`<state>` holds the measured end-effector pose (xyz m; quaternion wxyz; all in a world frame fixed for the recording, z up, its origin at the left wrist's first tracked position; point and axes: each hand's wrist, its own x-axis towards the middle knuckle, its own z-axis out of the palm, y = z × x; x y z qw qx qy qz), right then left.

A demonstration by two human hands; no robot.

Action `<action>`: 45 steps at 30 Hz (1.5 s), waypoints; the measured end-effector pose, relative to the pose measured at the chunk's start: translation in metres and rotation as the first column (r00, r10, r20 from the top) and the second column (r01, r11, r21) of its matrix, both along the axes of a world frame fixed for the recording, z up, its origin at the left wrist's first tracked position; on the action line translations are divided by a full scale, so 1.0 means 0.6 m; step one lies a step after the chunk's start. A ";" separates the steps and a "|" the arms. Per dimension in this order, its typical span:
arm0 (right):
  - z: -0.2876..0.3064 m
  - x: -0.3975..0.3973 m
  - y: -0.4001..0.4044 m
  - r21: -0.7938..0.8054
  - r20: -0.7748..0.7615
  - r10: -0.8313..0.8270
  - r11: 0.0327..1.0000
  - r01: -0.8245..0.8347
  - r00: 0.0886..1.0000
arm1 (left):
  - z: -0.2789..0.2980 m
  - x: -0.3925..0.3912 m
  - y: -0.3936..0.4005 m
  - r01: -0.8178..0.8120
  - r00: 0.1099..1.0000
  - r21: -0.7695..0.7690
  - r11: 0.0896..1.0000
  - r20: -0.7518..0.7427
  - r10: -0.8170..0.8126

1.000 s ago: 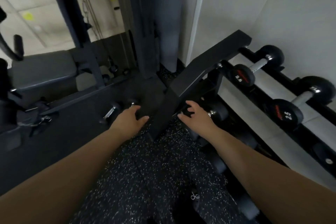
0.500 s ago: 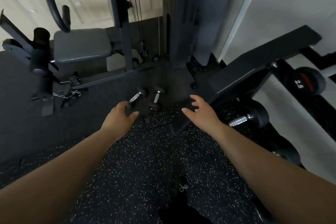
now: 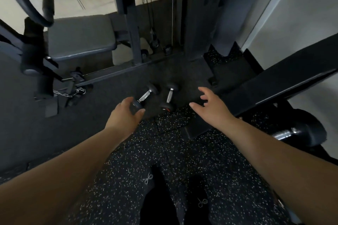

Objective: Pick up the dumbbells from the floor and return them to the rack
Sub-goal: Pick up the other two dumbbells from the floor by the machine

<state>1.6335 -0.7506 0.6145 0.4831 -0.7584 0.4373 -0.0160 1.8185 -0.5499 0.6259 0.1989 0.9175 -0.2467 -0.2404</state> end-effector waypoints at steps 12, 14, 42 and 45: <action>-0.181 0.162 -0.047 0.077 -0.016 -0.184 0.980 0.184 0.983 | -0.191 0.195 -0.094 0.104 0.994 0.120 0.987 -0.050 -0.098; -0.212 0.182 -0.057 0.078 -0.027 -0.199 0.977 0.201 0.980 | -0.223 0.220 -0.109 0.082 0.996 0.132 0.988 -0.057 -0.075; -0.821 0.485 -0.158 0.129 -0.160 -0.166 0.974 0.187 0.973 | -0.842 0.500 -0.270 0.290 0.955 0.147 0.946 -0.115 -0.275; -0.877 0.517 -0.177 0.089 -0.195 -0.128 0.985 0.148 0.972 | -0.907 0.521 -0.283 0.287 0.955 0.126 0.950 -0.116 -0.273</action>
